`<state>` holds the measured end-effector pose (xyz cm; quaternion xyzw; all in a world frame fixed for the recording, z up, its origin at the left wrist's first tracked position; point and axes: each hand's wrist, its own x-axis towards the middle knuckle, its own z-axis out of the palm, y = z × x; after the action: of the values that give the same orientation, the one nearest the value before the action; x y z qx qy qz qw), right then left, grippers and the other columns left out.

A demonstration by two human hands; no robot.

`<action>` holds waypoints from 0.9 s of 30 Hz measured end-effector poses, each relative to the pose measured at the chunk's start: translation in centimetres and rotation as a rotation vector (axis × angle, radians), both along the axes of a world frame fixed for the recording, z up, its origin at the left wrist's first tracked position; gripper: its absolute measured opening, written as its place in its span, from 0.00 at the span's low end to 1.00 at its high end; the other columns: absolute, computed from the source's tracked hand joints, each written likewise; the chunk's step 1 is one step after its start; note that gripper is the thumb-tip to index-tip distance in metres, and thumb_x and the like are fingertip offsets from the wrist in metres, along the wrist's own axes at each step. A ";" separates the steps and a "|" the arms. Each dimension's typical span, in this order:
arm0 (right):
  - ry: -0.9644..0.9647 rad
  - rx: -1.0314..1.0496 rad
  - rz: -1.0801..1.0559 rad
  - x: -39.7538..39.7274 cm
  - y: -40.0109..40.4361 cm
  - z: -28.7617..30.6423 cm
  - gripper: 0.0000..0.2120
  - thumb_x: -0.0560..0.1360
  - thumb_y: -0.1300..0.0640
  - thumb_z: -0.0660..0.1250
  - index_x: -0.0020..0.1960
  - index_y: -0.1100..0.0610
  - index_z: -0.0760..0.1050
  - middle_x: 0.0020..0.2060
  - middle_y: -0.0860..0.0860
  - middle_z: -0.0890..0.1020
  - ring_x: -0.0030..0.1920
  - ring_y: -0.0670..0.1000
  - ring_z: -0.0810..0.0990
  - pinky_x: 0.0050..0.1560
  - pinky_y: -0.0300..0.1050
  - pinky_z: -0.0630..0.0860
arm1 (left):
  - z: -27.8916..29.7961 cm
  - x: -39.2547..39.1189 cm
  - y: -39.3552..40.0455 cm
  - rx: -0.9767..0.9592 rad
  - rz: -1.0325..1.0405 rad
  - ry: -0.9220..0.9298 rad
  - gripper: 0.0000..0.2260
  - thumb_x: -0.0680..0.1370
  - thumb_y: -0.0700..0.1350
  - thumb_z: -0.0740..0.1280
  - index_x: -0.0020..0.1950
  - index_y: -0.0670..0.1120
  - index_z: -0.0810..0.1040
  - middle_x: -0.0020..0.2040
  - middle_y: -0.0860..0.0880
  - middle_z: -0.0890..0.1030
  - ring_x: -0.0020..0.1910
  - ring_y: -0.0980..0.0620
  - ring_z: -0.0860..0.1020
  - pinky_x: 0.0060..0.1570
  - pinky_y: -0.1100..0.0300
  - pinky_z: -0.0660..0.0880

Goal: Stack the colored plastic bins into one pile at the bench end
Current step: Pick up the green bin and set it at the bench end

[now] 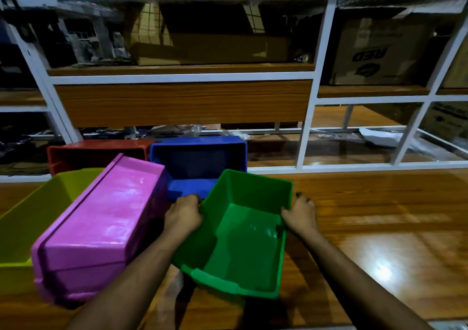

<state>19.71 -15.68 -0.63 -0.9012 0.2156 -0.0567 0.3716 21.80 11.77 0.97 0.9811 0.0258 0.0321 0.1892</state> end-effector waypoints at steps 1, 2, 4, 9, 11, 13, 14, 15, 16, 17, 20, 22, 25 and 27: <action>0.028 0.084 0.002 0.1 0.0 -0.2 0.33 0.74 0.53 0.70 0.73 0.61 0.61 0.68 0.62 0.69 0.65 0.62 0.72 0.62 0.54 0.75 | -0.1 -0.2 0.0 -0.041 0.012 0.032 0.17 0.71 0.45 0.64 0.60 0.51 0.78 0.58 0.42 0.81 0.57 0.40 0.79 0.55 0.52 0.75; 0.051 0.146 0.013 0.2 0.1 -0.4 0.30 0.75 0.53 0.69 0.72 0.61 0.63 0.66 0.61 0.72 0.62 0.61 0.75 0.59 0.54 0.77 | -0.1 -0.3 0.0 -0.100 0.017 0.072 0.18 0.70 0.46 0.64 0.60 0.52 0.78 0.58 0.42 0.81 0.57 0.40 0.79 0.55 0.52 0.77; 0.073 0.232 0.043 0.2 0.2 -0.8 0.19 0.75 0.55 0.68 0.64 0.60 0.71 0.58 0.58 0.79 0.55 0.59 0.80 0.54 0.56 0.80 | -0.3 -0.5 0.1 -0.240 0.028 0.151 0.21 0.68 0.48 0.64 0.61 0.52 0.79 0.57 0.42 0.82 0.55 0.42 0.81 0.54 0.53 0.78; 0.069 0.354 0.076 0.2 -0.1 -0.9 0.01 0.75 0.60 0.67 0.46 0.55 0.75 0.45 0.57 0.83 0.45 0.56 0.82 0.45 0.53 0.81 | -0.8 -0.3 0.4 -0.600 0.135 0.215 0.15 0.70 0.43 0.65 0.55 0.48 0.81 0.45 0.46 0.84 0.42 0.45 0.82 0.44 0.56 0.78; 0.076 0.404 0.079 0.0 -0.6 -0.8 0.02 0.75 0.61 0.67 0.47 0.57 0.76 0.45 0.58 0.83 0.41 0.55 0.82 0.39 0.48 0.78 | -0.5 -0.6 0.5 -0.806 0.136 0.292 0.13 0.72 0.38 0.62 0.53 0.44 0.81 0.39 0.46 0.82 0.34 0.48 0.78 0.37 0.58 0.74; 0.078 0.429 0.083 -0.2 -1.2 -0.8 0.02 0.75 0.61 0.68 0.47 0.59 0.76 0.42 0.58 0.83 0.37 0.54 0.80 0.37 0.47 0.75 | 0.0 -1.1 0.5 -0.902 0.072 0.369 0.14 0.74 0.35 0.61 0.53 0.44 0.82 0.40 0.45 0.82 0.34 0.50 0.77 0.33 0.61 0.74; 0.072 0.450 0.078 -0.5 -1.4 -0.7 0.03 0.75 0.62 0.68 0.47 0.60 0.76 0.41 0.58 0.82 0.36 0.54 0.79 0.37 0.47 0.75 | 0.5 -1.5 0.5 -0.931 0.028 0.395 0.14 0.74 0.35 0.61 0.53 0.45 0.83 0.41 0.46 0.82 0.34 0.52 0.77 0.32 0.63 0.75; 0.061 0.479 0.069 -0.8 -1.6 -0.4 0.03 0.75 0.62 0.68 0.47 0.60 0.75 0.40 0.58 0.81 0.36 0.55 0.79 0.37 0.47 0.74 | 0.8 -1.7 0.4 -0.947 -0.012 0.410 0.14 0.75 0.35 0.61 0.53 0.46 0.83 0.41 0.47 0.82 0.35 0.53 0.78 0.32 0.64 0.75; 0.044 0.524 0.049 -1.3 -1.8 -0.1 0.04 0.76 0.62 0.68 0.47 0.60 0.73 0.40 0.59 0.81 0.38 0.56 0.80 0.36 0.47 0.75 | 1.1 -1.8 0.2 -0.970 -0.042 0.419 0.13 0.75 0.35 0.62 0.53 0.46 0.83 0.41 0.48 0.83 0.35 0.54 0.78 0.33 0.63 0.75; 0.029 0.575 0.021 -1.8 -2.0 0.2 0.04 0.76 0.63 0.68 0.46 0.60 0.72 0.42 0.60 0.80 0.40 0.57 0.80 0.37 0.47 0.75 | 1.2 -1.7 0.0 -0.980 -0.066 0.423 0.13 0.75 0.35 0.62 0.53 0.46 0.83 0.42 0.48 0.83 0.37 0.53 0.79 0.36 0.62 0.76; -0.021 0.658 -0.058 -3.9 -3.0 1.3 0.03 0.78 0.62 0.66 0.46 0.59 0.72 0.39 0.60 0.78 0.35 0.56 0.78 0.28 0.39 0.73 | 1.7 -1.6 -1.1 -1.023 -0.152 0.444 0.12 0.75 0.36 0.63 0.52 0.47 0.84 0.46 0.46 0.85 0.43 0.50 0.80 0.43 0.56 0.75; -0.048 0.663 -0.102 -5.7 -4.3 1.8 0.06 0.79 0.60 0.64 0.42 0.57 0.72 0.35 0.57 0.75 0.30 0.52 0.72 0.28 0.37 0.66 | 2.2 -1.6 -2.7 -1.042 -0.211 0.454 0.13 0.75 0.36 0.63 0.50 0.47 0.84 0.45 0.47 0.85 0.42 0.49 0.80 0.42 0.56 0.72; -0.081 0.683 -0.192 -9.4 -6.8 2.5 0.07 0.79 0.58 0.62 0.43 0.55 0.72 0.35 0.53 0.76 0.32 0.52 0.75 0.32 0.39 0.69 | 3.0 -2.0 -6.2 -1.049 -0.313 0.495 0.14 0.76 0.35 0.60 0.51 0.48 0.83 0.42 0.48 0.85 0.40 0.51 0.79 0.36 0.57 0.71; -0.126 0.706 -0.311 -12.8 -8.9 2.8 0.08 0.79 0.60 0.61 0.41 0.55 0.73 0.35 0.52 0.76 0.32 0.51 0.75 0.31 0.40 0.69 | 3.5 -2.6 -9.5 -1.042 -0.400 0.542 0.15 0.76 0.34 0.59 0.53 0.48 0.82 0.40 0.51 0.84 0.38 0.53 0.79 0.33 0.59 0.72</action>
<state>6.92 -24.54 2.19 -0.6693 0.3327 -0.0899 0.6582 19.23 2.28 4.47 0.7189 -0.0992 -0.2711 0.6323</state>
